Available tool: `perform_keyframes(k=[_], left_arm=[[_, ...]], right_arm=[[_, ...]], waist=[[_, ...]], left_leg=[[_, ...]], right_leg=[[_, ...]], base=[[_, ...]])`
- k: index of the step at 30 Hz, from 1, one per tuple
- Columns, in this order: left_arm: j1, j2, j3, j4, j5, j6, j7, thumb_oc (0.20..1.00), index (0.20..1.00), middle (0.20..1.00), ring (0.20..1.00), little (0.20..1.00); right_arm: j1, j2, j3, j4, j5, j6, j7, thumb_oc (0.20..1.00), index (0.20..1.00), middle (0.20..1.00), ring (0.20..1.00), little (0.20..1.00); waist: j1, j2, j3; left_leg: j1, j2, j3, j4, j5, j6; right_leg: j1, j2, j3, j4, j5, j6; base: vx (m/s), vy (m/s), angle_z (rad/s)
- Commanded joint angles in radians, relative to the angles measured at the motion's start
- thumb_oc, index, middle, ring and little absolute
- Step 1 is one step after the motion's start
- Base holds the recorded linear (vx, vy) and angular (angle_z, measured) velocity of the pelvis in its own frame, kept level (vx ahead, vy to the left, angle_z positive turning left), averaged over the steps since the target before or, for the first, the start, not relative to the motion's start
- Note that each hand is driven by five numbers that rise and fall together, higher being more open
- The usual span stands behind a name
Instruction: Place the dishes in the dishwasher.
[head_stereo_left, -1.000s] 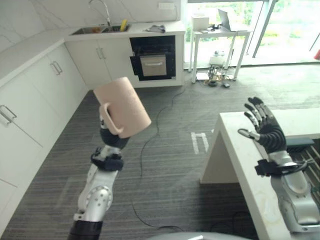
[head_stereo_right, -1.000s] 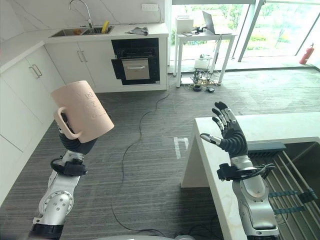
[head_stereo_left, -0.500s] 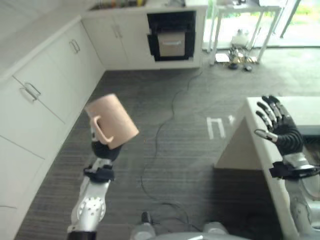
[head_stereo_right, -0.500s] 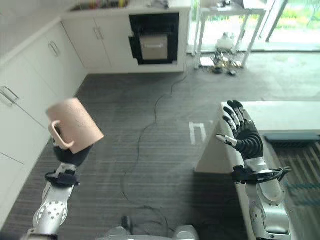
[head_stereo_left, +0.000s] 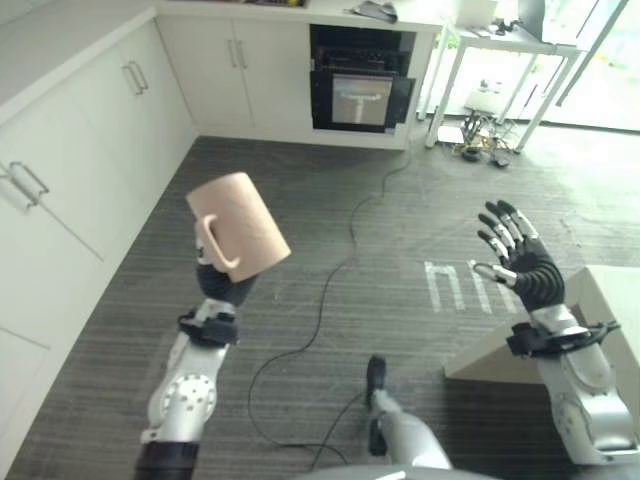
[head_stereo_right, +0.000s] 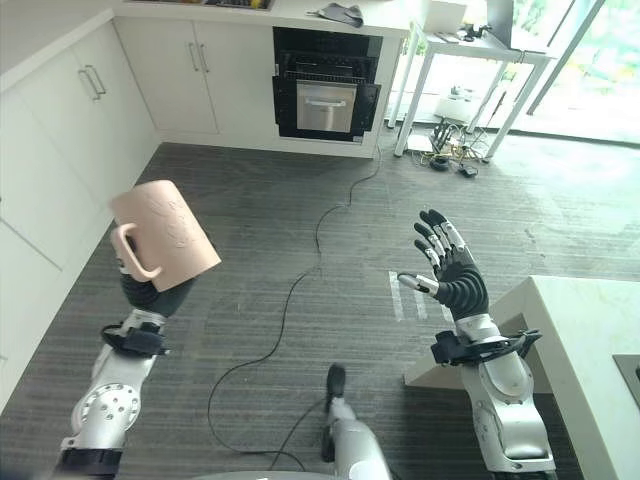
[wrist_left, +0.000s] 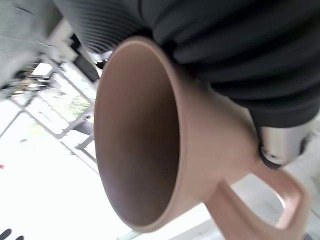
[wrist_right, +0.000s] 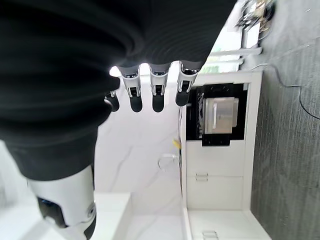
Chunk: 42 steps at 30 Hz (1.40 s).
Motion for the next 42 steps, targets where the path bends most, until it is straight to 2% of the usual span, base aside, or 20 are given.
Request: perform_keyframes(k=[1, 3, 4, 7, 9, 10, 11, 12, 15, 16, 18, 21, 26, 33, 35, 37, 39, 40, 41, 42], left_arm=[[-0.024, 0.049, 0.047, -0.189, -0.083, -0.049, -0.054, 0.2, 0.2, 0.2, 0.2, 0.2], [-0.029, 0.045, 0.048, -0.187, -0.094, -0.048, -0.051, 0.2, 0.2, 0.2, 0.2, 0.2], [-0.032, 0.037, 0.049, -0.182, -0.104, -0.043, -0.052, 0.2, 0.2, 0.2, 0.2, 0.2], [-0.018, 0.026, 0.047, -0.196, -0.105, -0.035, -0.058, 0.2, 0.2, 0.2, 0.2, 0.2], [-0.002, 0.021, 0.048, -0.201, -0.105, -0.039, -0.061, 0.2, 0.2, 0.2, 0.2, 0.2], [0.022, 0.015, 0.057, -0.201, -0.114, -0.042, -0.081, 0.2, 0.2, 0.2, 0.2, 0.2], [0.04, 0.008, 0.06, -0.201, -0.109, -0.045, -0.1, 0.2, 0.2, 0.2, 0.2, 0.2], [0.044, -0.001, 0.054, -0.205, -0.098, -0.04, -0.111, 0.2, 0.2, 0.2, 0.2, 0.2], [0.052, 0.015, 0.053, -0.212, -0.112, -0.059, -0.111, 0.2, 0.2, 0.2, 0.2, 0.2], [0.049, 0.012, 0.05, -0.205, -0.13, -0.069, -0.109, 0.2, 0.2, 0.2, 0.2, 0.2], [0.055, 0.004, 0.045, -0.2, -0.14, -0.088, -0.109, 0.2, 0.2, 0.2, 0.2, 0.2], [0.085, -0.01, 0.056, -0.177, -0.138, -0.093, -0.16, 0.2, 0.2, 0.2, 0.2, 0.2], [0.079, -0.011, 0.073, -0.178, -0.153, -0.113, -0.153, 0.2, 0.2, 0.2, 0.2, 0.2], [0.001, 0.007, 0.07, -0.183, -0.129, -0.059, -0.12, 0.2, 0.2, 0.2, 0.2, 0.2], [0.001, 0.001, 0.088, -0.197, -0.108, -0.015, -0.116, 0.2, 0.2, 0.2, 0.2, 0.2], [0.0, -0.001, 0.084, -0.202, -0.101, -0.003, -0.113, 0.2, 0.2, 0.2, 0.2, 0.2], [0.0, -0.005, 0.078, -0.207, -0.087, 0.001, -0.11, 0.2, 0.2, 0.2, 0.2, 0.2], [-0.011, -0.005, 0.07, -0.214, -0.083, -0.006, -0.082, 0.2, 0.2, 0.2, 0.2, 0.2], [-0.018, 0.003, 0.068, -0.211, -0.094, -0.007, -0.077, 0.2, 0.2, 0.2, 0.2, 0.2], [-0.021, 0.006, 0.067, -0.21, -0.097, -0.008, -0.075, 0.2, 0.2, 0.2, 0.2, 0.2]], right_arm=[[-0.064, -0.043, -0.032, -0.07, 0.03, -0.06, -0.009, 1.0, 1.0, 1.0, 1.0, 1.0], [-0.07, -0.042, -0.031, -0.067, 0.025, -0.056, -0.007, 1.0, 1.0, 1.0, 1.0, 1.0], [-0.072, -0.044, -0.031, -0.064, 0.013, -0.054, -0.009, 1.0, 1.0, 1.0, 1.0, 1.0], [-0.063, -0.051, -0.044, -0.068, 0.019, -0.053, 0.001, 1.0, 1.0, 1.0, 1.0, 1.0], [-0.047, -0.059, -0.055, -0.072, 0.031, -0.052, 0.02, 1.0, 1.0, 1.0, 1.0, 1.0], [-0.028, -0.066, -0.061, -0.069, 0.034, -0.056, 0.044, 1.0, 1.0, 1.0, 1.0, 1.0], [-0.02, -0.067, -0.064, -0.063, 0.032, -0.061, 0.058, 1.0, 1.0, 1.0, 1.0, 1.0], [-0.035, -0.066, -0.066, -0.05, 0.024, -0.056, 0.047, 1.0, 1.0, 1.0, 1.0, 1.0], [-0.048, -0.064, -0.059, -0.042, 0.017, -0.053, 0.058, 1.0, 1.0, 1.0, 1.0, 1.0], [-0.048, -0.062, -0.053, -0.037, 0.004, -0.051, 0.065, 1.0, 1.0, 1.0, 1.0, 1.0], [-0.049, -0.077, -0.054, -0.035, -0.004, -0.049, 0.079, 1.0, 1.0, 1.0, 1.0, 1.0], [-0.043, -0.098, -0.082, -0.027, 0.022, -0.054, 0.103, 1.0, 1.0, 1.0, 1.0, 1.0], [-0.016, -0.097, -0.104, -0.038, 0.023, -0.054, 0.15, 1.0, 1.0, 1.0, 1.0, 1.0], [-0.052, -0.07, -0.104, -0.043, -0.021, -0.024, 0.056, 1.0, 1.0, 1.0, 1.0, 1.0], [-0.044, -0.031, -0.093, -0.067, -0.064, -0.002, 0.036, 1.0, 1.0, 1.0, 1.0, 1.0], [-0.032, -0.014, -0.086, -0.071, -0.085, -0.003, 0.035, 1.0, 1.0, 1.0, 1.0, 1.0], [-0.015, -0.005, -0.076, -0.071, -0.092, -0.013, 0.036, 1.0, 1.0, 1.0, 1.0, 1.0], [-0.027, -0.014, -0.06, -0.056, -0.094, -0.008, 0.033, 1.0, 1.0, 1.0, 1.0, 1.0], [-0.032, -0.025, -0.062, -0.053, -0.087, -0.004, 0.028, 1.0, 1.0, 1.0, 1.0, 1.0], [-0.033, -0.028, -0.063, -0.052, -0.084, -0.003, 0.026, 1.0, 1.0, 1.0, 1.0, 1.0]], waist=[[-0.003, 0.015, 0.001], [-0.011, 0.016, -0.011], [-0.025, 0.02, -0.03], [-0.035, 0.034, -0.05], [-0.032, 0.03, -0.055], [-0.026, 0.018, -0.051], [-0.021, 0.009, -0.039], [0.002, -0.002, -0.005], [0.008, 0.015, 0.014], [0.017, 0.035, 0.019], [0.036, 0.052, 0.029], [0.036, 0.051, 0.035], [0.028, 0.052, 0.024], [0.093, 0.004, -0.023], [0.12, -0.016, -0.039], [0.124, -0.012, -0.038], [0.122, 0.001, -0.03], [0.109, 0.01, -0.013], [0.104, 0.006, -0.007], [0.1, 0.006, -0.004]], left_leg=[[-0.06, 0.006, -0.101, -0.074, 0.086, 0.033], [-0.034, 0.024, -0.081, -0.072, 0.079, 0.022], [-0.002, 0.053, -0.061, -0.048, 0.082, -0.002], [-0.027, 0.124, -0.04, 0.083, 0.213, -0.06], [-0.099, 0.154, -0.048, 0.238, 0.276, -0.08], [-0.181, 0.156, -0.055, 0.424, 0.308, -0.083], [-0.267, 0.16, -0.055, 0.565, 0.317, -0.081], [-0.386, 0.126, -0.058, 0.593, 0.269, -0.046], [-0.357, 0.117, 0.007, 0.34, 0.279, -0.038], [-0.349, 0.116, 0.013, 0.104, 0.32, -0.052], [-0.363, 0.136, -0.017, -0.076, 0.397, -0.079], [-0.402, 0.2, 0.04, -0.076, 0.427, -0.105], [-0.363, 0.214, 0.092, -0.076, 0.393, -0.099], [-0.368, 0.094, 0.055, -0.069, 0.317, -0.021], [-0.335, 0.014, 0.011, -0.07, 0.267, 0.029], [-0.321, -0.001, -0.015, -0.068, 0.255, 0.045], [-0.294, -0.01, -0.037, -0.068, 0.237, 0.059], [-0.26, -0.009, -0.05, -0.076, 0.231, 0.057], [-0.255, -0.014, -0.059, -0.076, 0.231, 0.054], [-0.251, -0.015, -0.064, -0.076, 0.229, 0.053]], right_leg=[[0.247, 0.034, -0.083, -0.017, 0.164, 0.038], [0.267, 0.04, -0.089, -0.017, 0.168, 0.028], [0.286, 0.056, -0.092, -0.017, 0.165, 0.008], [0.317, 0.107, -0.099, -0.017, 0.134, -0.036], [0.348, 0.134, -0.084, -0.017, 0.107, -0.066], [0.384, 0.148, -0.061, -0.017, 0.08, -0.096], [0.41, 0.155, -0.051, -0.017, 0.065, -0.12], [0.452, 0.158, -0.047, -0.017, 0.049, -0.123], [0.48, 0.165, -0.03, -0.017, 0.018, -0.102], [0.502, 0.165, -0.028, -0.017, -0.007, -0.084], [0.547, 0.166, -0.023, -0.017, -0.042, -0.073], [0.599, 0.159, -0.051, -0.017, -0.081, -0.072], [0.636, 0.12, -0.074, -0.017, -0.102, -0.054], [0.691, -0.008, -0.137, 0.051, -0.105, 0.043], [0.628, -0.076, -0.156, 0.233, -0.008, 0.066], [0.574, -0.091, -0.146, 0.369, 0.035, 0.061], [0.49, -0.089, -0.141, 0.527, 0.056, 0.046], [0.39, -0.019, -0.137, 0.53, 0.005, 0.015], [0.383, 0.02, -0.141, 0.479, -0.024, 0.008], [0.388, 0.029, -0.144, 0.463, -0.031, 0.006]], base=[[0.51, -0.568, 0.32], [0.36, -0.384, -0.04], [0.4, -0.416, -0.07], [0.3, -0.376, -0.14], [0.3, -0.442, -0.51], [0.38, -0.532, -0.57], [0.44, -0.509, -0.43], [0.38, -0.281, -0.39], [0.3, 0.06, -0.42], [0.36, 0.236, -1.3], [0.37, 0.237, -0.55], [0.31, 0.214, -0.33], [0.31, 0.322, -0.28], [0.39, 0.429, 0.31], [0.48, 0.638, 0.95], [0.25, 0.36, 0.55], [0.24, 0.304, 0.39], [0.26, 0.213, 0.28], [0.23, 0.13, 0.21], [0.17, -0.013, 0.19]])
